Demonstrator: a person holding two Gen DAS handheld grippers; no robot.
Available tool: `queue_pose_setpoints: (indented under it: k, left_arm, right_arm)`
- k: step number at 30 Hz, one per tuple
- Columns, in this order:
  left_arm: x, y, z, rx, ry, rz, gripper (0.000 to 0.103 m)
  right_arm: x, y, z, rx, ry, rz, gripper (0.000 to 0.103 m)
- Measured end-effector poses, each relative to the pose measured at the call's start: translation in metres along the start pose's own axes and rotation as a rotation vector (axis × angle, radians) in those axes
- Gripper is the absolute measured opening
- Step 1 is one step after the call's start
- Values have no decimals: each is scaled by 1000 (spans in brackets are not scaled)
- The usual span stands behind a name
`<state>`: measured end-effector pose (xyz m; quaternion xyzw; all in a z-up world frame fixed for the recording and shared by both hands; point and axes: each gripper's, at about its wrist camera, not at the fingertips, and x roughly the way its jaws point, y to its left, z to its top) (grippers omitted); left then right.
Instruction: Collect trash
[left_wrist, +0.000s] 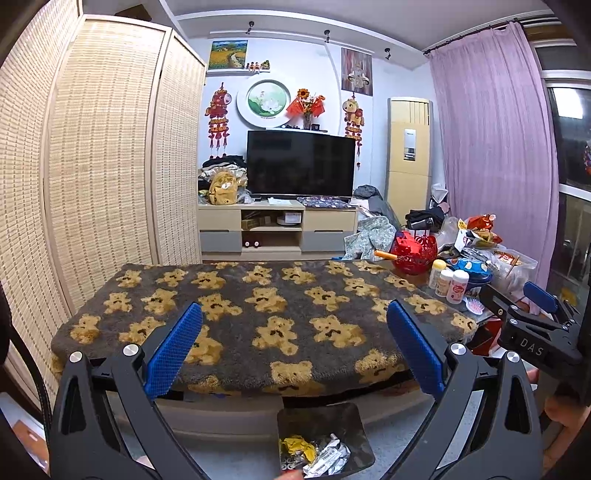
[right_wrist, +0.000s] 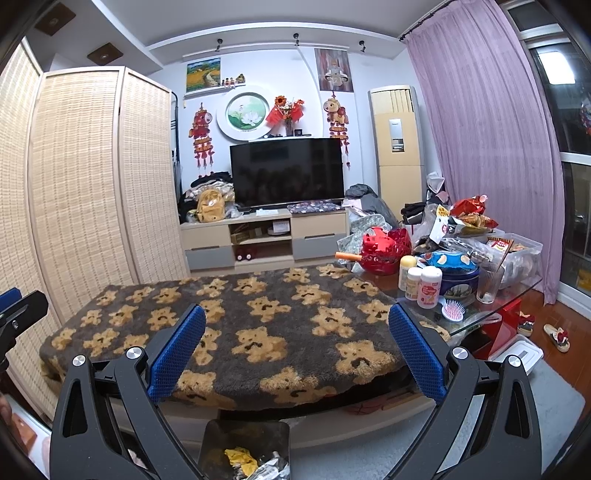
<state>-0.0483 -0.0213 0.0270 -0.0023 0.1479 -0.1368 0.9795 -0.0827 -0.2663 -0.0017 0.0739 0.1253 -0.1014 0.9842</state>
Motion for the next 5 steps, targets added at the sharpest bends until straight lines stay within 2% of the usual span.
queue_pose_setpoints:
  k: [5]
  left_arm:
    - [-1,2,1,-9,-6,9,95]
  right_arm:
    - [0,-1,0,-2,2,0,100]
